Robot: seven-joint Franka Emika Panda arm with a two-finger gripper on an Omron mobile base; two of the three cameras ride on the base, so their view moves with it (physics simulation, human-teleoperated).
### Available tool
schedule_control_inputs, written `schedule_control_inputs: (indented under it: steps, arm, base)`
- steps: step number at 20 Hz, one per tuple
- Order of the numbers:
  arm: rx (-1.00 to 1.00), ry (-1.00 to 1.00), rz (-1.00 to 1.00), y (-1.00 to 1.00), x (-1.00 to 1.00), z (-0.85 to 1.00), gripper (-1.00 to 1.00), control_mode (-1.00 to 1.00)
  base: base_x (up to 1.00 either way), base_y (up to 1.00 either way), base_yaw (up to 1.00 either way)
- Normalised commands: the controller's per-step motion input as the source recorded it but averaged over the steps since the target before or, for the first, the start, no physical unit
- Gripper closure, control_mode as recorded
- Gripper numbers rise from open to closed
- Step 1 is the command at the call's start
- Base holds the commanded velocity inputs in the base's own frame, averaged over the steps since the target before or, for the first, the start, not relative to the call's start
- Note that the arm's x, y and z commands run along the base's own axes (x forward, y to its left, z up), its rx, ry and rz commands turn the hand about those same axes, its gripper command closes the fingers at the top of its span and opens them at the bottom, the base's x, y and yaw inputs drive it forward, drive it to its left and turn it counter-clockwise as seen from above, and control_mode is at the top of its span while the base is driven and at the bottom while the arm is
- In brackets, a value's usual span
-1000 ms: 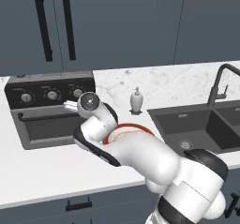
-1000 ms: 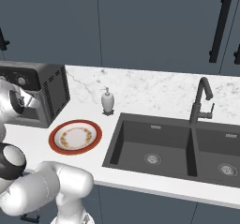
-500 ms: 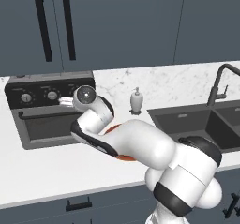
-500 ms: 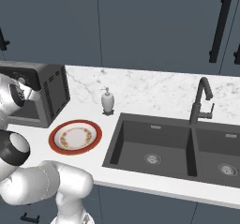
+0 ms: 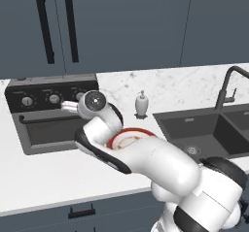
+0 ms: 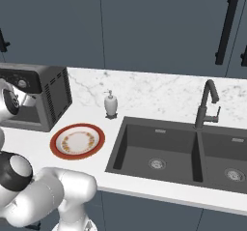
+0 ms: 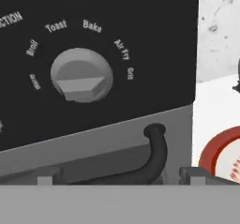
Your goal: Pick up the kebab skewer and baguette bread, and place them inside the toaster oven. Close the toaster oven door and start by setting the timer.
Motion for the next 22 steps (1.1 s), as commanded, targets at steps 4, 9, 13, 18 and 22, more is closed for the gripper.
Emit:
schedule_control_inputs:
  steps: [4,9,13,18,22]
  arm:
    - [0.06,0.0,0.0,0.19,-0.73,0.56,-1.0,-1.0]
    - [0.0,0.0,0.03,0.44,-0.93,0.09,-1.0,-1.0]
    - [0.0,0.0,0.08,0.6,-0.61,0.0,-1.0,-1.0]
    - [-0.01,0.0,0.03,0.24,-0.07,0.13,-1.0,-1.0]
    - [0.0,0.0,0.0,0.02,0.0,0.24,-1.0,-1.0]
  base:
    - [0.0,0.0,0.0]
    - [0.0,0.0,0.0]
    - [0.0,0.0,0.0]
    - [0.0,0.0,0.0]
    - [0.0,0.0,0.0]
